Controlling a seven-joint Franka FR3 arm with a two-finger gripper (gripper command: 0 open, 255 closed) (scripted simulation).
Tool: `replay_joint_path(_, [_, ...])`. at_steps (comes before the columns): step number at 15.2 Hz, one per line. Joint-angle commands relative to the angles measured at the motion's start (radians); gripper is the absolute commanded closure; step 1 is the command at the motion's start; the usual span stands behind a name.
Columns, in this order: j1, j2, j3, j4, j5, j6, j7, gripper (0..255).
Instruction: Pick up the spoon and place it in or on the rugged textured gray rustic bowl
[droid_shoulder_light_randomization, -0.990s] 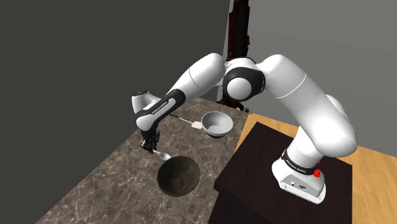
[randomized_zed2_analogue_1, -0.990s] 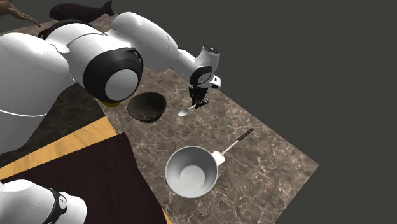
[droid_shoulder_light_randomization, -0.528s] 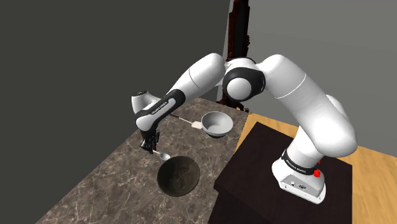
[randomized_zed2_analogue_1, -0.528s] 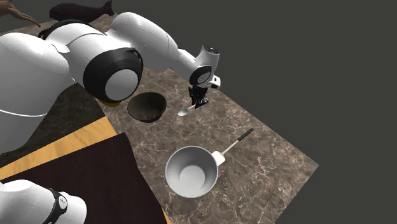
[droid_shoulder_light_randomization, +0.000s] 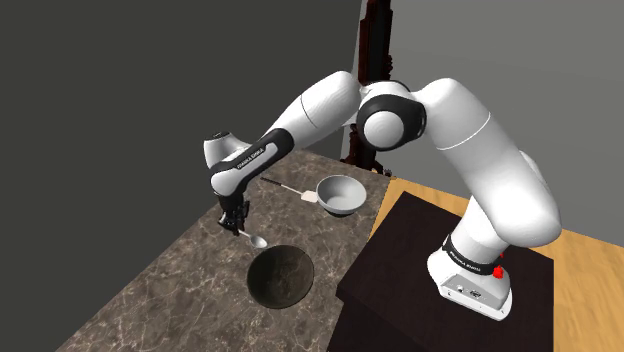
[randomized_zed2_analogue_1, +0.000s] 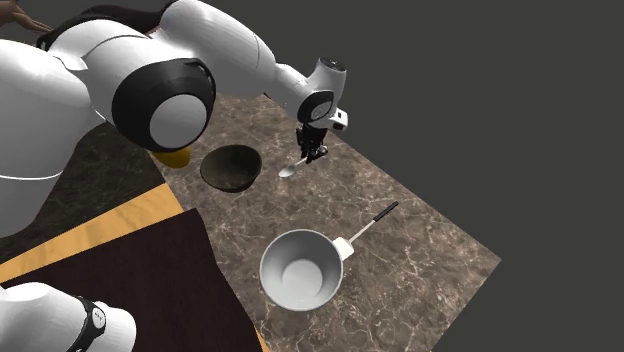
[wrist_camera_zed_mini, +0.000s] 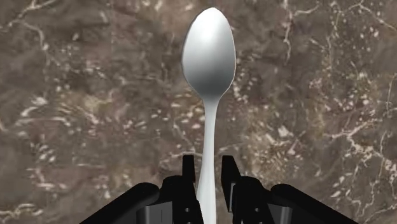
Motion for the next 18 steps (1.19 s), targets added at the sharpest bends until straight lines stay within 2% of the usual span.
replay_joint_path(1, [-0.001,-0.022,0.001,-0.012,0.001,-0.01,0.002,255])
replay_joint_path(18, [-0.01,-0.174,0.01,-0.031,0.008,-0.141,0.019,255])
